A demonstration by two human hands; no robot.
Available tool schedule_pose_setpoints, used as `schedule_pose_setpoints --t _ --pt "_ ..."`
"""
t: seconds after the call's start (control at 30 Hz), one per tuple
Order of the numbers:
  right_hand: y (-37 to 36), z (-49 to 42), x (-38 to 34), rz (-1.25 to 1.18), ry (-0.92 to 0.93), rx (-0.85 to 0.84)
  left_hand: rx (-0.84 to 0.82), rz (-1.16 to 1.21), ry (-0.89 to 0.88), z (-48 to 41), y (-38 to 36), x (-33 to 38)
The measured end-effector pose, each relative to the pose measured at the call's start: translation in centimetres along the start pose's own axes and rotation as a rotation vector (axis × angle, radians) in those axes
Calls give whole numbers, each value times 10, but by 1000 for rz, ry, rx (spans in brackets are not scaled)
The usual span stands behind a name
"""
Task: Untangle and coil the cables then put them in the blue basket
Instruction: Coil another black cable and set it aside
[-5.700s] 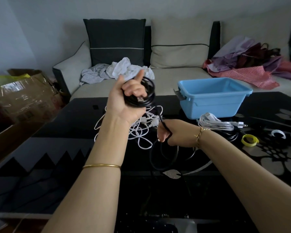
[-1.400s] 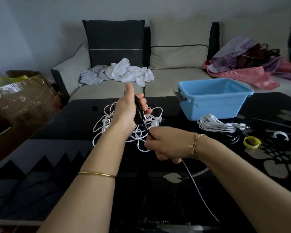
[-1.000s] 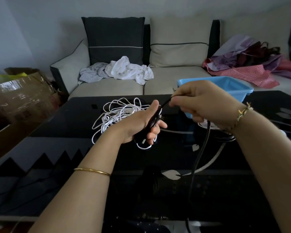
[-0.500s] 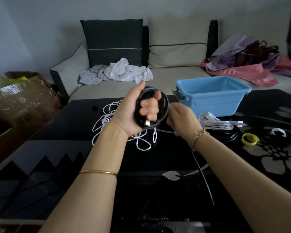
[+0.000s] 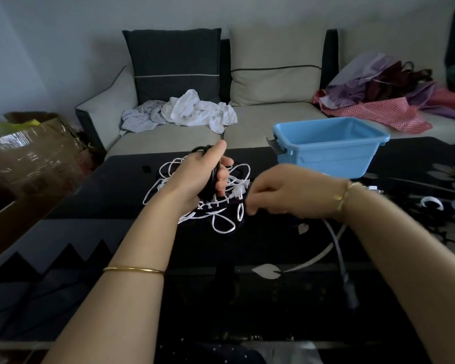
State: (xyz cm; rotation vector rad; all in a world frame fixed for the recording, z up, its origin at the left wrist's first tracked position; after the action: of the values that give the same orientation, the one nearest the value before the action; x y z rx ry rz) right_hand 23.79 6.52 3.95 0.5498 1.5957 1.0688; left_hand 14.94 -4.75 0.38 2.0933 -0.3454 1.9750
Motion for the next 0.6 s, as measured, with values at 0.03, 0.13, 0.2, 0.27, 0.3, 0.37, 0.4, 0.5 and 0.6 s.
schedule_pose_setpoints --t 0.03,0.13,0.2,0.27,0.3,0.37,0.4,0.5,0.6 --pt "6 3 9 -28 -45 -4 -10 40 14 1 0 -1" --pt "5 5 29 58 -143 -30 -16 309 75 2 -2 1" --pt "-6 -3 45 162 -232 -5 -54 508 116 4 -7 7" --pt "-17 -18 67 195 -325 67 -125 625 164 8 -14 11" --pt "-20 -24 78 206 -384 120 -161 642 186 10 -17 13" --pt "-20 -28 92 260 -507 229 -203 641 215 13 -22 15" --pt "-21 -27 97 298 -566 252 -200 647 228 14 -22 17" --pt "-28 -19 106 399 -710 250 -130 693 260 13 -16 18" --pt "-29 -15 108 425 -774 258 -44 636 286 11 -9 14"
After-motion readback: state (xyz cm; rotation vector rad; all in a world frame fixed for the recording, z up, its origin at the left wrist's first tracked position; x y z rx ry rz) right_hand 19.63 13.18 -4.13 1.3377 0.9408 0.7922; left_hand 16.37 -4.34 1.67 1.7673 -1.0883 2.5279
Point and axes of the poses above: each hand's wrist, its own z-axis away from the middle knuckle, its own y-axis out of the back of the hand, x = y × z, the point moved 6 cm from there along -z, towards the middle knuckle, and after that the axes turned 3 degrees about -y, right-handed, at the moved point
